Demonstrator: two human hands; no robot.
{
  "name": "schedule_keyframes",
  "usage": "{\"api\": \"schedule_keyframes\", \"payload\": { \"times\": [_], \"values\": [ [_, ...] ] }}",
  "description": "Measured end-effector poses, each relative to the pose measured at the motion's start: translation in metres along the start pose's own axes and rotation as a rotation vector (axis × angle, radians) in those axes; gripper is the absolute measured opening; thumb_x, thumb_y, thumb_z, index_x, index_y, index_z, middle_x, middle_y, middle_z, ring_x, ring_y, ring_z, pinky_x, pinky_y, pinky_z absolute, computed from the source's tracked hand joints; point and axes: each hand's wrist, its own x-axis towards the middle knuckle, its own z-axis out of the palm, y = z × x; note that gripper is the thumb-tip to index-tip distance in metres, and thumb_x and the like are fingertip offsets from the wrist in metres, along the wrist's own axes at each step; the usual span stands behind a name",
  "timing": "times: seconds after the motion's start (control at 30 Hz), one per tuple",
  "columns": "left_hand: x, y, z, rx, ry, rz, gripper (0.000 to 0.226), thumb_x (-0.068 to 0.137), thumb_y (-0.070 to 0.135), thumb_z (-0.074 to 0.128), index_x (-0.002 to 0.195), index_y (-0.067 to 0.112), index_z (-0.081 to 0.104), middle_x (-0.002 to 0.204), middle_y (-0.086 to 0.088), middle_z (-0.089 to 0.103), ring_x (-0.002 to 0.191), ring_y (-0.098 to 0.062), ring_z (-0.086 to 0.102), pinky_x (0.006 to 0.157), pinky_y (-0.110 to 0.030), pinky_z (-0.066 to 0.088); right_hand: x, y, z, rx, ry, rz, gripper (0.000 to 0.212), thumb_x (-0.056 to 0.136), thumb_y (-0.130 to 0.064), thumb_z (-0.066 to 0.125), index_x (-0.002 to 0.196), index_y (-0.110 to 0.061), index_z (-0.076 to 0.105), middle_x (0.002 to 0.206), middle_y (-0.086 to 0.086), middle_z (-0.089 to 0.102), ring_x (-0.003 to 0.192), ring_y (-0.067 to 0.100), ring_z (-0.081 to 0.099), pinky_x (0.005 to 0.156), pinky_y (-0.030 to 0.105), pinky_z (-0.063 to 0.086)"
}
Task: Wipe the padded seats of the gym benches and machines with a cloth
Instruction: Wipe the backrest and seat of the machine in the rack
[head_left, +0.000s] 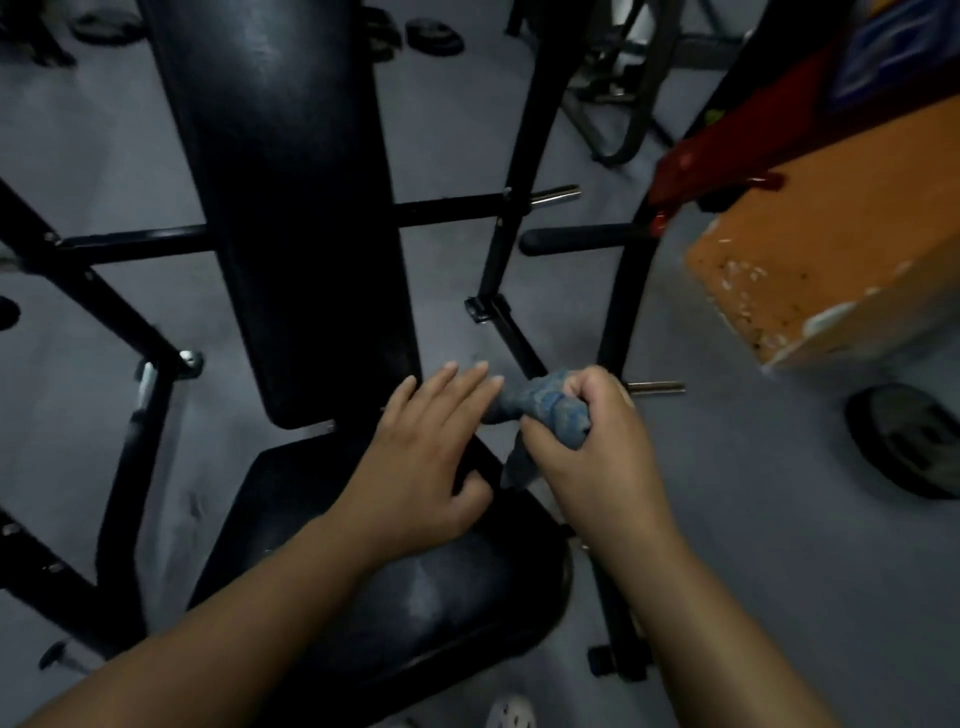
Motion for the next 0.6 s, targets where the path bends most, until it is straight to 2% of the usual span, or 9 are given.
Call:
{"api": "schedule_keyframes", "payload": {
  "times": [0.1,0.23,0.33,0.43,0.6],
  "values": [
    [0.009,0.050,0.009,-0.056,0.018,0.090,0.083,0.079,0.042,0.048,0.157,0.023,0.026,0.164,0.004,0.020,0.153,-0.017,0.011,0.122,-0.053,0.014,-0.034,0.008,-0.053,-0.074,0.071,0.037,0.034,0.080,-0.025,0.072,0.077,-0.027,0.038,0.087,-0.010,0.046,0.077,0.003,0.049,0.060,0.016,0.036],
    [0.010,0.131,0.017,-0.058,-0.006,0.196,0.081,0.083,0.046,0.046,0.157,0.024,0.024,0.165,0.004,0.017,0.153,-0.017,0.007,0.121,-0.055,0.014,-0.088,0.027,-0.119,-0.192,0.167,0.050,0.033,0.081,-0.016,0.073,0.082,-0.023,0.041,0.100,-0.010,0.047,0.088,0.004,0.048,0.072,0.009,0.038],
    [-0.005,0.196,0.022,-0.070,-0.023,0.266,0.079,0.082,0.046,0.043,0.156,0.022,0.027,0.165,0.003,0.018,0.153,-0.018,0.009,0.121,-0.054,0.014,-0.134,0.038,-0.161,-0.231,0.229,0.068,0.030,0.079,-0.010,0.072,0.086,-0.019,0.044,0.105,-0.008,0.048,0.092,0.009,0.049,0.073,0.012,0.038],
    [-0.036,0.258,0.034,-0.097,-0.040,0.322,0.079,0.083,0.047,0.041,0.156,0.022,0.027,0.164,0.003,0.020,0.153,-0.018,0.010,0.122,-0.053,0.013,-0.193,0.046,-0.202,-0.277,0.280,0.099,0.030,0.077,-0.012,0.070,0.092,-0.019,0.046,0.100,-0.008,0.047,0.085,0.007,0.048,0.070,0.023,0.041],
    [-0.122,0.362,0.071,-0.128,-0.109,0.384,0.079,0.080,0.046,0.043,0.154,0.021,0.032,0.163,0.003,0.025,0.152,-0.017,0.014,0.122,-0.050,0.015,-0.322,0.060,-0.275,-0.313,0.341,0.144,0.033,0.075,-0.011,0.068,0.091,-0.025,0.043,0.098,-0.012,0.044,0.085,0.004,0.049,0.071,0.022,0.042]
  ]
}}
